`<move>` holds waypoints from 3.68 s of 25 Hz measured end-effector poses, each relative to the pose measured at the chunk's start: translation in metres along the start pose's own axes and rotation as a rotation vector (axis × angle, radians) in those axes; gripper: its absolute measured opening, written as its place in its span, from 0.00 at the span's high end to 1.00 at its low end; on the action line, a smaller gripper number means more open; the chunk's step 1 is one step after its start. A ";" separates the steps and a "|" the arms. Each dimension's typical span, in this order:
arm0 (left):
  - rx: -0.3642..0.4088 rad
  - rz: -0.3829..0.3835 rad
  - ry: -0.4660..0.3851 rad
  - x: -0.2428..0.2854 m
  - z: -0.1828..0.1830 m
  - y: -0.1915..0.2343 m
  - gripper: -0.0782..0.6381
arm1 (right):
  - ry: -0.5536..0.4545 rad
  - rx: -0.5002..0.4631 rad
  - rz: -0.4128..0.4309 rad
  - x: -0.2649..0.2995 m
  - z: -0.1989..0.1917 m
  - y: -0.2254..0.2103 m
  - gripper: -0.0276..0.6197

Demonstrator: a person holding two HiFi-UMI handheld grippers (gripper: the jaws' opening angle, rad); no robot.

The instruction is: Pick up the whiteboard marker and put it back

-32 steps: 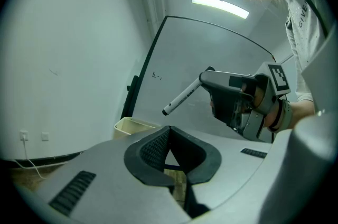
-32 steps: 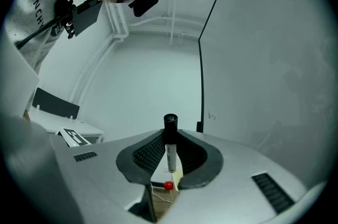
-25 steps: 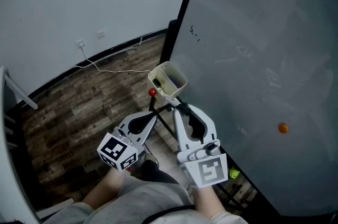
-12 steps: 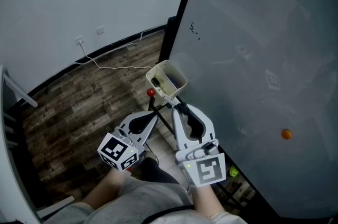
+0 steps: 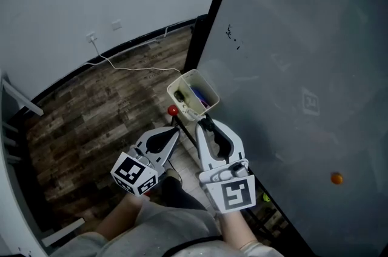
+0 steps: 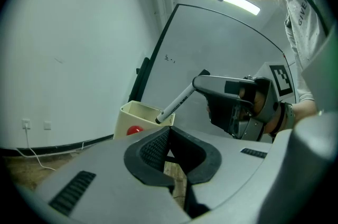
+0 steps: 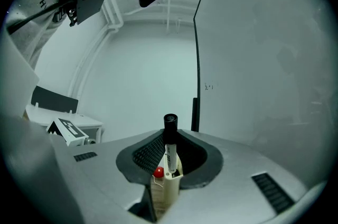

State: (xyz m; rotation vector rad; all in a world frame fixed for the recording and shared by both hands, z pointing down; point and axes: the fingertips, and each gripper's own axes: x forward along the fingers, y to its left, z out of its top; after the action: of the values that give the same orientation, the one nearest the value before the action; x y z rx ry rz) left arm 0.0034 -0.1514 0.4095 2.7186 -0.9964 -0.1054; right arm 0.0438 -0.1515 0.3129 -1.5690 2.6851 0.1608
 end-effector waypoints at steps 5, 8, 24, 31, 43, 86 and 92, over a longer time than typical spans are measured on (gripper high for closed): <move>-0.006 0.011 0.026 0.011 -0.014 0.013 0.87 | 0.031 0.011 0.011 0.014 -0.022 -0.006 0.84; -0.021 0.021 0.046 0.015 -0.023 0.020 0.87 | 0.050 0.008 0.021 0.021 -0.034 -0.006 0.84; -0.065 0.035 0.092 0.029 -0.050 0.038 0.87 | 0.112 -0.034 0.035 0.038 -0.076 -0.003 0.84; -0.076 0.037 0.094 0.026 -0.051 0.039 0.87 | 0.146 -0.077 0.034 0.036 -0.082 0.003 0.84; -0.075 0.027 0.087 0.023 -0.047 0.036 0.87 | 0.175 -0.121 0.041 0.032 -0.085 0.007 0.84; -0.010 -0.032 0.042 -0.020 -0.023 -0.020 0.87 | 0.200 -0.106 0.010 -0.030 -0.077 0.049 0.93; -0.003 -0.029 0.026 -0.039 -0.017 -0.030 0.87 | 0.211 -0.127 0.019 -0.043 -0.071 0.066 0.93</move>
State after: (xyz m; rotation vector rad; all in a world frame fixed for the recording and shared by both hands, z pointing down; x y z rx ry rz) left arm -0.0044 -0.1008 0.4178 2.7247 -0.9490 -0.0760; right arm 0.0093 -0.0891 0.3914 -1.6845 2.9024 0.1795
